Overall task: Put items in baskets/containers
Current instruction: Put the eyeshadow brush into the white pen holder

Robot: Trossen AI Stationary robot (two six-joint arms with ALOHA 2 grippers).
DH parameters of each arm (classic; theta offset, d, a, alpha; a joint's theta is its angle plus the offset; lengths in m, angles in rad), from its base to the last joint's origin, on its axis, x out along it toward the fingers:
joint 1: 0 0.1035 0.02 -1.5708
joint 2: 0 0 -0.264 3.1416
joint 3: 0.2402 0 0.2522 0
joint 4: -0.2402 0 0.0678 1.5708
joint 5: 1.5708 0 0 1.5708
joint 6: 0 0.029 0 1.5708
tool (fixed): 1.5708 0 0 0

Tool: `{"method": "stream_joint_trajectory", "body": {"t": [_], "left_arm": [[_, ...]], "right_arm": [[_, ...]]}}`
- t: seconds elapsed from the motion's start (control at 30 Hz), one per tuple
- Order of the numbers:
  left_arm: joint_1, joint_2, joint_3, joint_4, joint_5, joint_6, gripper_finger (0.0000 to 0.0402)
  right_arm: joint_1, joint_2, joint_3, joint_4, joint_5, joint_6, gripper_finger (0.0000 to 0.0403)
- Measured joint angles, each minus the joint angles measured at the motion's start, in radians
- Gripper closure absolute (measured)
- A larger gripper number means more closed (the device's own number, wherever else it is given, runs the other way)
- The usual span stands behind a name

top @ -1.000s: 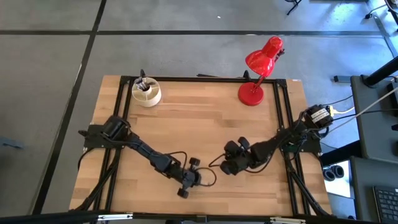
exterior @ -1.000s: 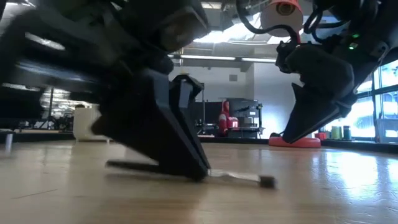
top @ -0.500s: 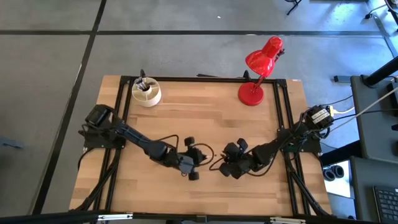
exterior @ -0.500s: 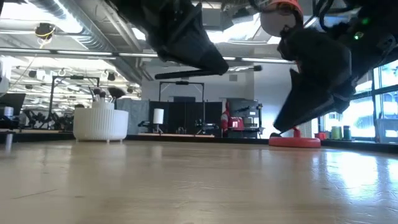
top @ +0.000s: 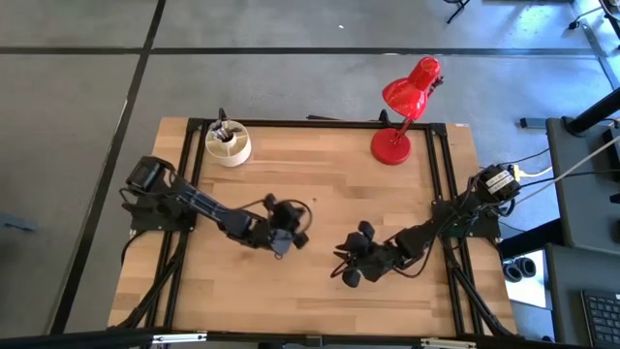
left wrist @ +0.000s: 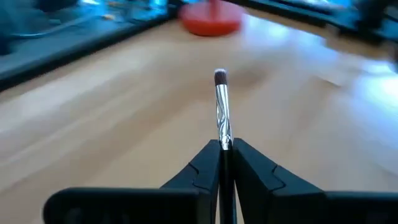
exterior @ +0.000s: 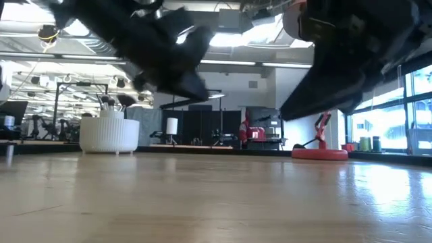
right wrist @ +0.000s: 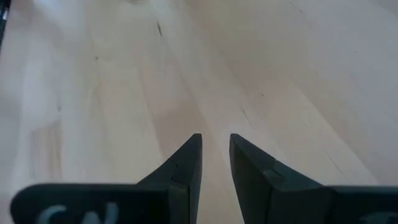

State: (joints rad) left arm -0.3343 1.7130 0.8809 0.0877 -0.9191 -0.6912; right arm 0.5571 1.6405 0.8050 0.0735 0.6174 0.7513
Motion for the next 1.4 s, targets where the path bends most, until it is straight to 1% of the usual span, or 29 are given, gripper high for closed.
{"method": "stream_joint_trajectory", "body": {"t": [0.07,0.17,0.33,0.47,0.53,0.67,0.73,0.8,0.93,1.0,1.07,1.17,1.27,1.4], "left_arm": [[0.018,-0.071,-0.076,0.016,-0.06,-0.022,0.0366],[0.053,-0.223,-0.182,0.021,-0.192,-0.008,0.0364],[0.122,-0.504,-0.307,0.022,-0.399,0.128,0.0367],[0.21,-0.669,-0.369,0.024,-0.477,0.211,0.0367],[0.269,-0.722,-0.398,0.022,-0.465,0.24,0.0366],[0.387,-0.791,-0.443,0.017,-0.277,0.311,0.037],[0.426,-0.808,-0.449,0.013,-0.231,0.321,0.0372],[0.451,-0.815,-0.449,0.036,-0.231,0.363,0.0372],[0.498,-0.818,-0.449,0.167,-0.333,0.566,0.0371],[0.536,-0.818,-0.449,0.212,-0.37,0.627,0.0371],[0.587,-0.818,-0.45,0.229,-0.362,0.611,0.0371],[0.676,-0.804,-0.481,0.268,-0.303,0.509,0.0371],[0.764,-0.766,-0.553,0.428,-0.237,0.492,0.0373],[0.845,-0.703,-0.662,0.714,-0.157,0.581,0.0373]], "right_arm": [[0.0,0.0,-0.024,0.026,0.0,0.002,0.0321],[-0.01,0.0,-0.06,0.056,0.0,0.009,0.0321],[-0.03,0.0,-0.098,0.099,-0.008,0.033,0.0321],[-0.038,0.0,-0.108,0.141,-0.018,0.03,0.0321],[-0.038,0.0,-0.108,0.154,-0.019,0.026,0.0321],[-0.038,0.0,-0.108,0.172,-0.031,0.026,0.0321],[-0.038,0.0,-0.108,0.179,-0.035,0.025,0.0321],[-0.038,0.0,-0.108,0.178,-0.035,0.02,0.0321],[-0.038,0.0,-0.108,0.177,-0.035,0.007,0.0321],[-0.038,0.0,-0.108,0.177,-0.035,0.001,0.0321],[-0.038,0.0,-0.108,0.177,-0.035,-0.001,0.0321],[-0.038,0.0,-0.108,0.177,-0.035,-0.008,0.0321],[-0.038,0.0,-0.108,0.177,-0.035,-0.025,0.0321],[-0.038,0.0,-0.107,0.177,-0.035,-0.042,0.0321]]}}
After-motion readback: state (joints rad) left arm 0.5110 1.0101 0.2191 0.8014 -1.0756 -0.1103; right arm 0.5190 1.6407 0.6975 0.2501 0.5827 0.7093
